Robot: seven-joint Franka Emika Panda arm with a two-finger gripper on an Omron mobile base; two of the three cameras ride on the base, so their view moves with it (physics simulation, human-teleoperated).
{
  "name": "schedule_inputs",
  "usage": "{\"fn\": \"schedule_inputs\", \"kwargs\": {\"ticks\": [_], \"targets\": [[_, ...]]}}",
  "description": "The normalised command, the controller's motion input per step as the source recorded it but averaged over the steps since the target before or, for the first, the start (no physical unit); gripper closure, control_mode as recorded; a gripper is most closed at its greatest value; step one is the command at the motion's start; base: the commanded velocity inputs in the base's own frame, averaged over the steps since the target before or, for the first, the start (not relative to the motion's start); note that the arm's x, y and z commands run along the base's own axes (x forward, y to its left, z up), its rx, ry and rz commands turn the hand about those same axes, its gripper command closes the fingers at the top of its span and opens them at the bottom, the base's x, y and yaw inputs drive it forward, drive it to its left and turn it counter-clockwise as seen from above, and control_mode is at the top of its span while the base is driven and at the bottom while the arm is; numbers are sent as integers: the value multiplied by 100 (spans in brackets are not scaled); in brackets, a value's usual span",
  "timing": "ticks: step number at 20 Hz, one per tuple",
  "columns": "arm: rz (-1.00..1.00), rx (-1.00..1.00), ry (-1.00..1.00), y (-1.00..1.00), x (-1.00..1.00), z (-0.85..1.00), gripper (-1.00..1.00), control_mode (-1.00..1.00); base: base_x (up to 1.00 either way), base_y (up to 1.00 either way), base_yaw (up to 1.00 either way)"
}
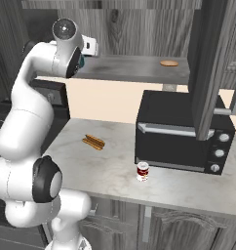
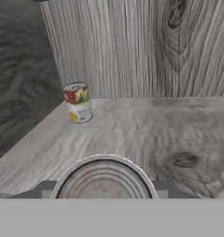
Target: Pick the cans from the counter and place them in their designated side in the cabinet.
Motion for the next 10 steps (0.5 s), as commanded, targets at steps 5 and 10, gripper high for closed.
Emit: {"fn": "schedule_inputs", "kwargs": {"ticks": [5,10], "targets": [[1,2,2,11,21,0,100,-100,0,0,0],[2,1,0,14,24,0,100,-100,0,0,0]]}}
